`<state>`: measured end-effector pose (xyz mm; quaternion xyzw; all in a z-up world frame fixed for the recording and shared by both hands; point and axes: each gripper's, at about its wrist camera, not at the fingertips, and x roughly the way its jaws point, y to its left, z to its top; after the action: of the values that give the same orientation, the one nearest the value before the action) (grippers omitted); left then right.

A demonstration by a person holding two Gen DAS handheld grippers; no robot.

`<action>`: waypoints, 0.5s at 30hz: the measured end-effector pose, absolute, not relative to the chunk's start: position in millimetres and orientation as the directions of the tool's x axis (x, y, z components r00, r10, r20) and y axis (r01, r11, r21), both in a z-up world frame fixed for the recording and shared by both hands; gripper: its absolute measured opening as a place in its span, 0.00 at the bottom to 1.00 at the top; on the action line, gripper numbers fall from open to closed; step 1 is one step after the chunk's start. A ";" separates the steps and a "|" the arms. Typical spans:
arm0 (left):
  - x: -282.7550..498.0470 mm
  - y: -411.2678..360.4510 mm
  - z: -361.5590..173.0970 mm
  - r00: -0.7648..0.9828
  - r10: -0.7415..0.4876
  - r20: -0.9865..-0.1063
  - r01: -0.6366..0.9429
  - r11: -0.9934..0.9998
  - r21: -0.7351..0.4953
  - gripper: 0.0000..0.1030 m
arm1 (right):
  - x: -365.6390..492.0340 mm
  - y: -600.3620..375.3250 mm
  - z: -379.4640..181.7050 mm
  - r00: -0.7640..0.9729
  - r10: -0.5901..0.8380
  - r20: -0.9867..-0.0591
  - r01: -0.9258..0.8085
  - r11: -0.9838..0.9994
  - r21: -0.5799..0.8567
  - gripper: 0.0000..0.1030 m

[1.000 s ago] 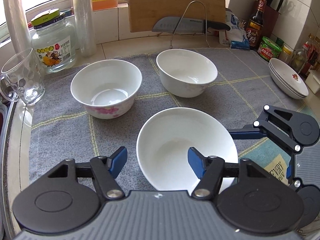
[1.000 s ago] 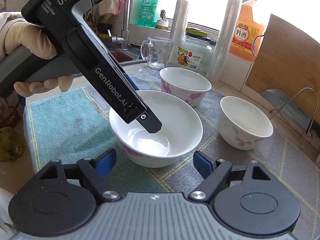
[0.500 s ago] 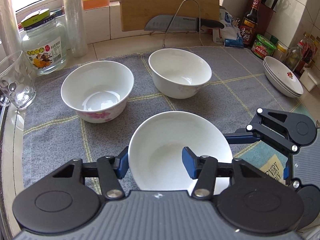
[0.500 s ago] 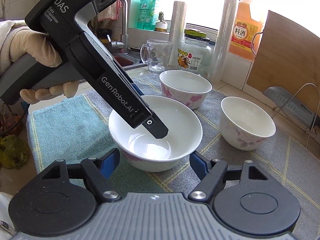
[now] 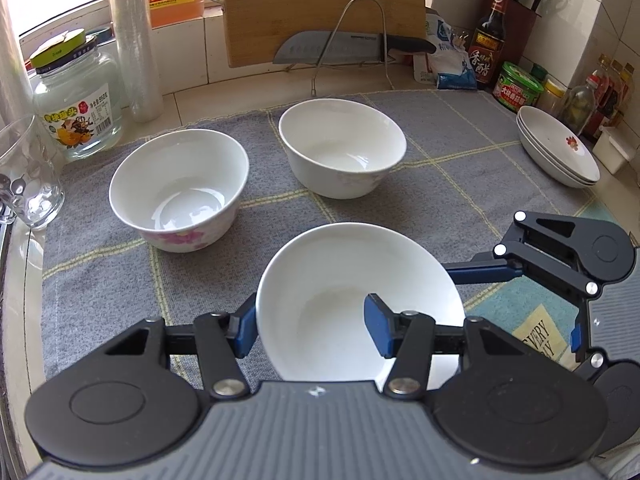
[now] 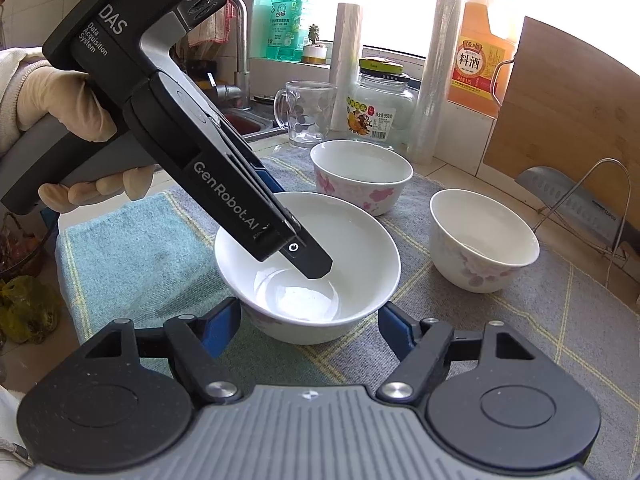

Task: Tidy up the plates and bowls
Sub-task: 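Lift and carry the bowl with the left gripper across the towel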

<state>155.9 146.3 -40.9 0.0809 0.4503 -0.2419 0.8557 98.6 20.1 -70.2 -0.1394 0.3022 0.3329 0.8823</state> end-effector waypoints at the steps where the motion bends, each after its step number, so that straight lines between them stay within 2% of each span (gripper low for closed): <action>1: 155.4 143.6 -40.1 0.477 -0.343 -0.809 0.493 0.867 -0.077 0.51 | 97.2 17.5 -68.8 0.600 0.501 -0.624 -0.667 0.743 -0.045 0.77; 15: 163.0 76.8 -30.7 0.426 -0.436 -0.793 0.643 0.762 -0.074 0.52 | 82.2 -34.0 -57.5 0.688 0.380 -0.619 -0.533 0.843 -0.075 0.77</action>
<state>163.0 76.8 -30.7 0.1211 0.4274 -0.3228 0.8358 82.2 -34.0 -57.5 -0.1253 0.3055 0.2506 0.9100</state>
